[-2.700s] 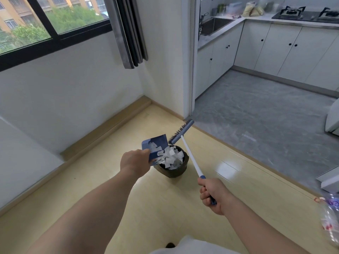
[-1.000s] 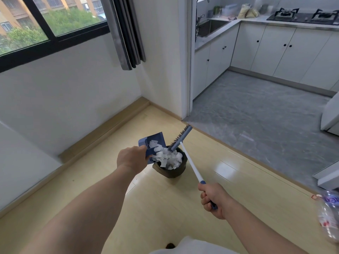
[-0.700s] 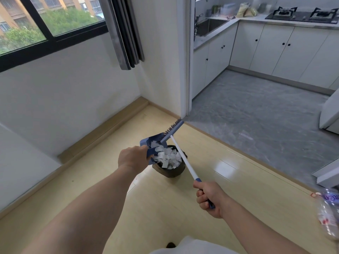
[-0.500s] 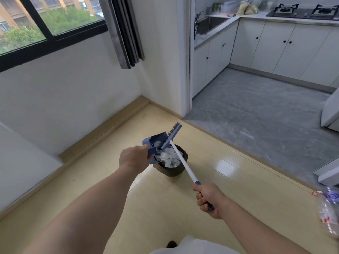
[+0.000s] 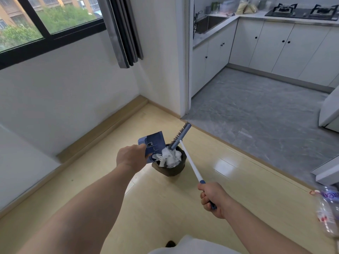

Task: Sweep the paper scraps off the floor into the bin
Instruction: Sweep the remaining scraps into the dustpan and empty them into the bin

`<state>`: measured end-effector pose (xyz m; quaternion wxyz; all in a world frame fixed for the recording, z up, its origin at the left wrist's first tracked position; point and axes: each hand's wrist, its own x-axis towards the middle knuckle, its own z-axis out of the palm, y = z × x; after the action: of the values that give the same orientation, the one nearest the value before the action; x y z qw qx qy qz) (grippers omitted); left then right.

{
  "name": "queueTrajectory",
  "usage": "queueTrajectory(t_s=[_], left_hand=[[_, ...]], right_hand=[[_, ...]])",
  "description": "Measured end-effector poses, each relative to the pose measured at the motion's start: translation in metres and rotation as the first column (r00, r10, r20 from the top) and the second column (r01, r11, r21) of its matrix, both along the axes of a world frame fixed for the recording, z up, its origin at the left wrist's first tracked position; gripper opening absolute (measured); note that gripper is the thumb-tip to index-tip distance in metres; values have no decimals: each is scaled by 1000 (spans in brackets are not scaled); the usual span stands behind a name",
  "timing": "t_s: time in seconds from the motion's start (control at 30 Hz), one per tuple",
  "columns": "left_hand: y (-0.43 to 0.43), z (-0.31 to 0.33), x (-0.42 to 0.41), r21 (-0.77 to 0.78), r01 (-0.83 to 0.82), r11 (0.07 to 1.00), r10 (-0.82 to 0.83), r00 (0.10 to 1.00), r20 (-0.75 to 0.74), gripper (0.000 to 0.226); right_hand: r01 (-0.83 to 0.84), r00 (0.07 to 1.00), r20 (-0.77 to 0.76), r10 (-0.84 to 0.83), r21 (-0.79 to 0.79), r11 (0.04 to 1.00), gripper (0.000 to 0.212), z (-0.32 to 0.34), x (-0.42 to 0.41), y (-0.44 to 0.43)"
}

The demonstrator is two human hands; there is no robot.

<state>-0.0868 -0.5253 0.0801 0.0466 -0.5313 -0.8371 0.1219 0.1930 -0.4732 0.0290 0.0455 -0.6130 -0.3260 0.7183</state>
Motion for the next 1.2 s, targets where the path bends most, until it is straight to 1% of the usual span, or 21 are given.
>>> queueTrajectory(t_s=[0.17,0.37,0.5,0.63,0.77,0.93,1.07,1.2], left_hand=[[3,0,2,-3,9,1000,-9,1000,-13,35],[5,4,5,13,30,999,-29,999,-28,35],[7,5,8,21,31,999,-30,999,-20,36],[9,6,9,30,29,999,-29,1000,-5,39],[9,6,9,28,19,999,-19,1000,-3,38],[11,1,9,13,32,999,-32,999,-4,32],[12,-4,8,8,33,999,-33,999,-6,28],[15,-2,9,9,45,999,-45,999,-7,28]], right_hand=[[18,998,-67,-21,-44,999,21,2,3,3],[3,994,-109,-13,-94,996,15,6,2,-1],[-41,997,-66,36,-80,996,9,3,2,-5],[-84,996,14,84,-47,995,15,-2,3,-6],[-89,995,54,89,-13,996,16,-1,5,-7],[-89,992,92,86,33,995,12,1,6,-4],[-87,992,99,82,48,995,9,3,7,-1],[-46,998,46,45,26,999,12,5,6,1]])
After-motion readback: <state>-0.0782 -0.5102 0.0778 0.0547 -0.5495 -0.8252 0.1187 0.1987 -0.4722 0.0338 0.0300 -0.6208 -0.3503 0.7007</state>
